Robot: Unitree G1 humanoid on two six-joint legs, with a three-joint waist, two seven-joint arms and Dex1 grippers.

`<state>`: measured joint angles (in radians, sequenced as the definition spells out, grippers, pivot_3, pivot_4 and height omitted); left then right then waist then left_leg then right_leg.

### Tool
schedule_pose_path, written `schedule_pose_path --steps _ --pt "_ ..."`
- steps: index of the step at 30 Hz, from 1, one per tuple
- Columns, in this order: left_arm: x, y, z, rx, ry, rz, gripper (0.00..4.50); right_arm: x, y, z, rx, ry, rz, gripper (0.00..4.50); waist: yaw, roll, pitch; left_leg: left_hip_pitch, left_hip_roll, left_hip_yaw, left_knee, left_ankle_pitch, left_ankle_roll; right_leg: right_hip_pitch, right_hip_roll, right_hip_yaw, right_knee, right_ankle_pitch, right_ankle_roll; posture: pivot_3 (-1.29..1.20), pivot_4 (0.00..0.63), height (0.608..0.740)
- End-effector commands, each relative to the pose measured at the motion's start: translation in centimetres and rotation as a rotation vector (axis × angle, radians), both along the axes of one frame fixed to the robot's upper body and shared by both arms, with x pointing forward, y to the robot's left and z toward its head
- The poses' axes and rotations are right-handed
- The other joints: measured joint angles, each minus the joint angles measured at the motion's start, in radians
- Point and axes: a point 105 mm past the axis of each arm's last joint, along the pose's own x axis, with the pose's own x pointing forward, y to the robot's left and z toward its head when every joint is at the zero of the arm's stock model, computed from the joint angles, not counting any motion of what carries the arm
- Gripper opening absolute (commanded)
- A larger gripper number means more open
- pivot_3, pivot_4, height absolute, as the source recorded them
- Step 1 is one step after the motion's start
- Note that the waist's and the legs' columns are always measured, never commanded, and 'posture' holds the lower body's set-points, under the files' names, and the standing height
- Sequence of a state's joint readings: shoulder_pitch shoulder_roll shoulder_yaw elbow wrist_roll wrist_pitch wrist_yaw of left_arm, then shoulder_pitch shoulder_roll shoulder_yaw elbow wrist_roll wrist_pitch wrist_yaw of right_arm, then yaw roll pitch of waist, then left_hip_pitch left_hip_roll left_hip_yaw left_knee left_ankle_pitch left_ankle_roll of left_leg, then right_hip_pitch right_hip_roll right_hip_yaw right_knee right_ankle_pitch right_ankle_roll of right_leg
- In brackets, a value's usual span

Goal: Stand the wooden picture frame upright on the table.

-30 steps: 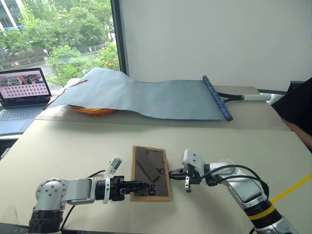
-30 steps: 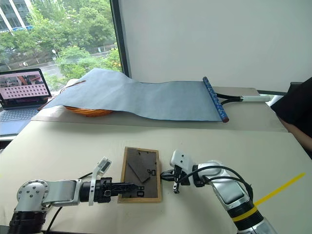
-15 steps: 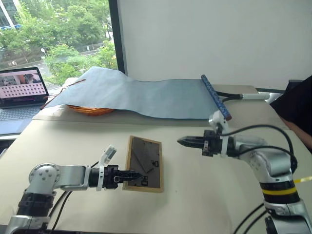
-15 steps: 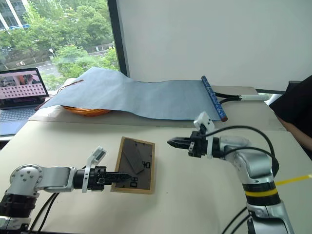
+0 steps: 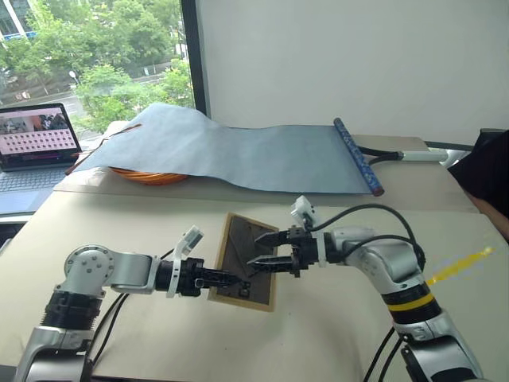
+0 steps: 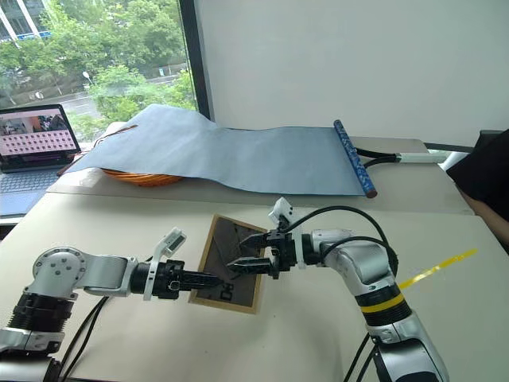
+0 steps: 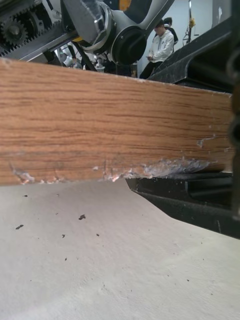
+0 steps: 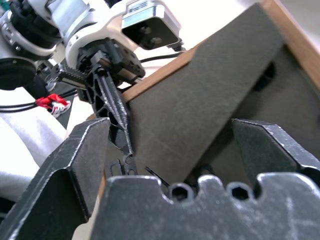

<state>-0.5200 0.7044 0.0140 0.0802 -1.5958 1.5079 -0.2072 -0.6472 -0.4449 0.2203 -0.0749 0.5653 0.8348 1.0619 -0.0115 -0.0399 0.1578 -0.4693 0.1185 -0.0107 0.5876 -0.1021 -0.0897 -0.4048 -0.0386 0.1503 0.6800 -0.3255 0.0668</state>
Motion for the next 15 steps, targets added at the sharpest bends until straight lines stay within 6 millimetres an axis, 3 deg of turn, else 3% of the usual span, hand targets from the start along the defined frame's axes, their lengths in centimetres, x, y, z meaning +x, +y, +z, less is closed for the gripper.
schedule_pose_path --steps 1,10,12,15 --pt "0.7 -0.5 2.6 -0.070 -0.072 -0.033 1.18 -3.0 1.5 2.4 0.123 -0.072 0.176 4.47 0.000 0.000 0.000 0.000 0.000 0.000 0.000 0.000 0.000 0.000 0.000 0.000 0.000 0.000 0.000 0.00 0.150 0.704" --pt "0.3 1.0 2.7 -0.122 0.004 -0.043 1.18 -4.3 -0.6 3.6 0.127 -0.247 0.183 4.47 0.000 0.000 0.000 0.000 0.000 -0.002 0.000 0.000 0.000 0.001 0.000 -0.002 0.001 0.000 0.000 0.00 0.150 0.704" --pt "0.1 1.2 2.8 -0.129 0.009 -0.050 1.18 -3.0 -1.4 3.1 0.062 -0.322 0.103 4.47 -0.002 0.000 0.000 0.000 0.000 -0.003 0.000 0.000 -0.001 0.001 0.000 -0.002 0.001 0.000 0.000 0.00 0.150 0.704" --pt "-0.3 1.8 3.4 -0.155 0.010 -0.063 1.18 -0.7 -4.5 2.8 -0.040 -0.404 -0.041 4.47 -0.001 0.000 0.000 0.000 0.000 -0.003 0.001 0.000 -0.001 0.001 0.000 -0.002 0.001 0.000 0.000 0.00 0.150 0.704"
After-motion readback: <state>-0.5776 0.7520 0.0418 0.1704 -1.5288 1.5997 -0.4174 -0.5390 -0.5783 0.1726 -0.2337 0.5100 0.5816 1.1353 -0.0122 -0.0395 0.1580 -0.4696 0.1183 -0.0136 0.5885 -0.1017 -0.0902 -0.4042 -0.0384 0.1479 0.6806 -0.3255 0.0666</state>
